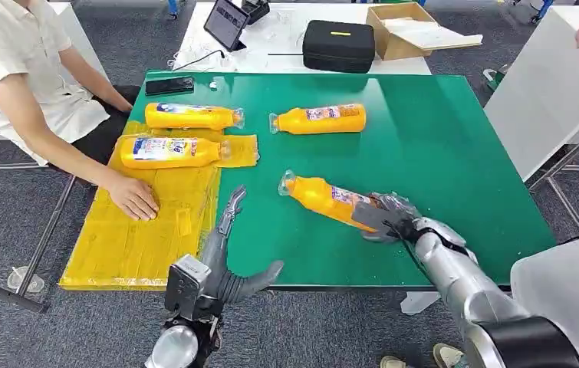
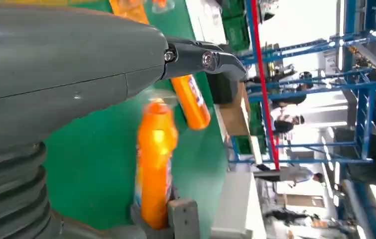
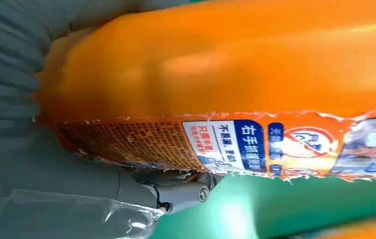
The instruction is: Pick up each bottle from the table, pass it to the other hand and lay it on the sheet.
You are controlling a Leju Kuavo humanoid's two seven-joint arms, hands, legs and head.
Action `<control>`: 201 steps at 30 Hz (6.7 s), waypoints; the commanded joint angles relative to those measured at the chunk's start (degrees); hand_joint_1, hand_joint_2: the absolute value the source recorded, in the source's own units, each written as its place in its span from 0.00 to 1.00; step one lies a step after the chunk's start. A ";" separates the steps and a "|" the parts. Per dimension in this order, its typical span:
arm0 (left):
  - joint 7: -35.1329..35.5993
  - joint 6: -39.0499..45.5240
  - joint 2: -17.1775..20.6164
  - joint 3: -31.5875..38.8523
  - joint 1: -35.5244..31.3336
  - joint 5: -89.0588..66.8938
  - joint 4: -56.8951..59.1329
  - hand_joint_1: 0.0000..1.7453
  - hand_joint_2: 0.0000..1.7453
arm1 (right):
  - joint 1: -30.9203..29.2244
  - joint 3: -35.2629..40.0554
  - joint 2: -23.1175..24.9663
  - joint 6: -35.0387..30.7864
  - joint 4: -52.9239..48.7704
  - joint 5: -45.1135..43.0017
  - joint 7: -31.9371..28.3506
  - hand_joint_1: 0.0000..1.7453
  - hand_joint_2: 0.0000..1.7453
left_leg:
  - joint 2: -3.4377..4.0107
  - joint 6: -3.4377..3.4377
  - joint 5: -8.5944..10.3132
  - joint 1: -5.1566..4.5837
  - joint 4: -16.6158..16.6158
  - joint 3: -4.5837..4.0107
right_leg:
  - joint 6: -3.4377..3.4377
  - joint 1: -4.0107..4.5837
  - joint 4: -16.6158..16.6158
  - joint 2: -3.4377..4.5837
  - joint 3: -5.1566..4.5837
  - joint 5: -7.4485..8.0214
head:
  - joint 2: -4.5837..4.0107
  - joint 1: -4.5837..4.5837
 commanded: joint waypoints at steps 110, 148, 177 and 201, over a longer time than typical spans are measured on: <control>9.62 7.05 6.44 14.39 -20.39 -45.25 49.61 0.00 1.00 | 24.13 14.28 10.35 -44.36 -41.06 -33.68 -14.98 0.00 0.00 | 0.25 -0.14 0.09 0.11 -0.16 -0.54 | -0.18 0.12 -0.03 0.25 -0.58 0.02 | 0.00 0.00; -4.53 7.95 3.43 6.52 -3.65 -15.09 -1.18 0.00 1.00 | 22.74 6.61 9.97 -45.42 -34.13 -20.77 -14.98 0.00 1.00 | -0.45 -0.13 0.38 0.12 -0.01 -1.01 | -0.23 0.12 0.09 -0.39 -0.84 0.05 | 0.02 0.02; -1.74 10.00 0.37 0.03 -1.37 1.10 -1.56 0.00 1.00 | 2.78 2.98 -0.12 -39.93 -3.39 22.20 1.57 0.00 1.00 | -0.39 -0.03 0.45 -0.03 0.00 -1.30 | -0.09 -0.03 0.07 -0.35 -1.09 0.19 | 0.00 0.02; -1.15 8.29 -0.37 -1.38 -4.13 2.80 0.98 0.00 1.00 | -3.26 3.48 -1.61 -13.44 5.89 19.45 9.20 0.99 1.00 | -0.55 -0.03 0.46 -0.01 -0.02 -1.16 | -0.13 0.00 0.04 -0.55 -0.92 0.13 | 0.00 -0.02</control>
